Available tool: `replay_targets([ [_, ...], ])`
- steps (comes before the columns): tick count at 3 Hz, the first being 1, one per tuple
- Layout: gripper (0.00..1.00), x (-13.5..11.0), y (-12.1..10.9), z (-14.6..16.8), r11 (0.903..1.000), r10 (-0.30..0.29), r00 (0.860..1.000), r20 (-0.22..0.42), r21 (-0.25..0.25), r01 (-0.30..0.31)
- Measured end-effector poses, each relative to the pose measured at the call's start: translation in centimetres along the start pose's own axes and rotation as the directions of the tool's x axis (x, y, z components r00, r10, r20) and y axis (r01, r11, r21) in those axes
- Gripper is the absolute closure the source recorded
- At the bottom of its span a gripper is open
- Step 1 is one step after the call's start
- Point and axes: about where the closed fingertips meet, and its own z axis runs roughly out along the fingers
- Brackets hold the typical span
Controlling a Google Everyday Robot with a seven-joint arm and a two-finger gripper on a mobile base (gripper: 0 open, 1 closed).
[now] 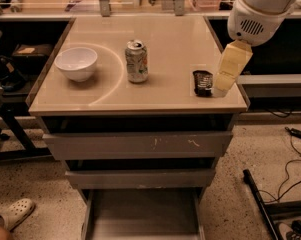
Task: Place rxbar chocolate into bottom drawer
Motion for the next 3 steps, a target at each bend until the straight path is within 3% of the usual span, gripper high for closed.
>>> replay_targets([
  [2, 0.00, -1.1, -0.1, 0.5, 0.9999, -0.006, 0.999, 0.033, 0.014, 0.006],
  [3, 0.00, -3.1, -0.4, 3.7, 0.9981, 0.050, 0.997, 0.054, -0.038, -0.048],
])
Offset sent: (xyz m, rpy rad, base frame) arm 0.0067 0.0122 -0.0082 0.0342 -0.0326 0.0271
